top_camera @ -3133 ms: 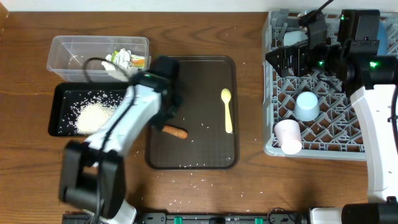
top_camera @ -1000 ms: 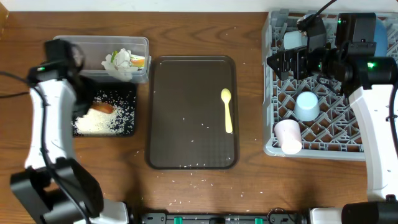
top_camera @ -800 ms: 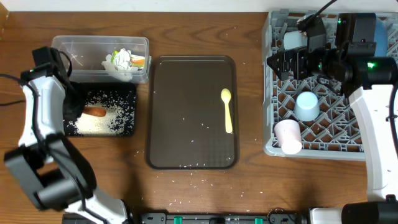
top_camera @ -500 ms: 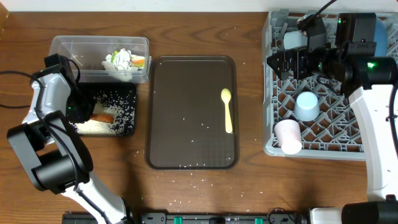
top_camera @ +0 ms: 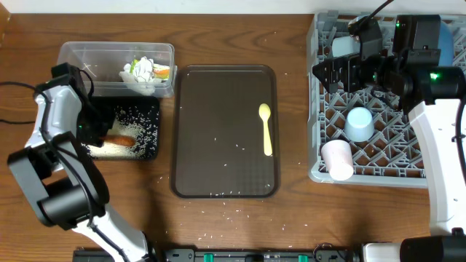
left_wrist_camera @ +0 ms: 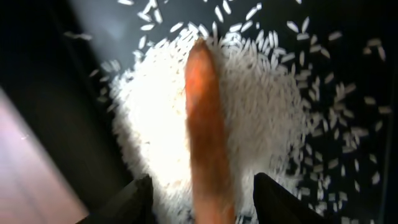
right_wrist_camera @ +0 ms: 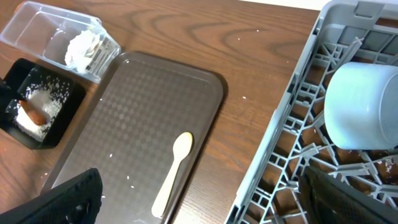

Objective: Sort waste into correct bins and load items into the dishwasher rack

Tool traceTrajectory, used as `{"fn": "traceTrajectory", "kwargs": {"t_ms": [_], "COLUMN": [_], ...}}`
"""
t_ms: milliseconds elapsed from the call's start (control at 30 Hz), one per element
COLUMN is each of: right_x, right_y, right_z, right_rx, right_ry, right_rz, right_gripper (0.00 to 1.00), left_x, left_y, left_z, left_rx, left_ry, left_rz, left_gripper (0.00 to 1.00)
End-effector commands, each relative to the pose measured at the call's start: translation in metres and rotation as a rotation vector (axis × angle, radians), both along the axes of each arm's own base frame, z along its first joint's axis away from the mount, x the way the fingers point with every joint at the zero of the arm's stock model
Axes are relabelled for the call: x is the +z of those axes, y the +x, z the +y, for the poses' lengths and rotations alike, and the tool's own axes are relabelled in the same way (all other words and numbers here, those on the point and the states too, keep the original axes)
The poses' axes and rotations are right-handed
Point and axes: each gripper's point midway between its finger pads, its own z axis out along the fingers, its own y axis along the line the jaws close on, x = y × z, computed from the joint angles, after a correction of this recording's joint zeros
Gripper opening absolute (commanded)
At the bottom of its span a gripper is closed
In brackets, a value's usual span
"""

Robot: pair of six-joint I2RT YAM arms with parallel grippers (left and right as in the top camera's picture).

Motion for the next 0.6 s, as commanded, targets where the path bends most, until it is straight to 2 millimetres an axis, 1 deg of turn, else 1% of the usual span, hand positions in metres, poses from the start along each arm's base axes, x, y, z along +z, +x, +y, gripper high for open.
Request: {"fn": "traceTrajectory", "kwargs": {"t_ms": [0,33,100,200,233,300,367,433,567], "right_x": [-0.009,-0.011,-0.013,-0.013,-0.012,-0.011,-0.01,-0.009,-0.017], "right_y": [0.003,0.002,0.0,-0.006,-0.008,-0.013,-0.019,-0.024,-0.034], "right_z": [-0.003,-0.002,0.011,0.042,0.054,0.077,0.098,0.114,0.146], "right_rx": [-0.079,-0.098,-0.097,-0.067,-0.065,-0.063,-0.071,-0.088,-0.086], "right_ry": [-0.033,-0.049,-0.066,-0.073,-0.078,-0.087,-0.106,-0.136,-0.184], "right_rz": [0.039,0.047,0.055,0.049,0.045,0.033,0.016,-0.007,-0.037], "right_gripper": [0.99,0.99,0.99,0.99,0.99,0.99,0.99,0.99,0.99], "left_x": [0.059,0.071,0.094,0.125,0.134,0.148,0.156,0.161,0.162], "left_y": [0.012,0.011,0.005,-0.006,-0.009,-0.015,-0.02,-0.024,-0.033], "left_z": [0.007,0.006,0.003,-0.004,-0.007,-0.012,-0.018,-0.024,-0.035], "left_rx": [-0.056,-0.065,-0.078,-0.081,-0.086,-0.094,-0.104,-0.113,-0.133], "left_ry": [0.067,0.077,0.098,0.123,0.131,0.141,0.145,0.144,0.127], "left_rz": [-0.13,-0.149,-0.19,-0.245,-0.262,-0.289,-0.302,-0.304,-0.277], "left_gripper": [0.54,0.54,0.54,0.55,0.58,0.61,0.65,0.68,0.68]}}
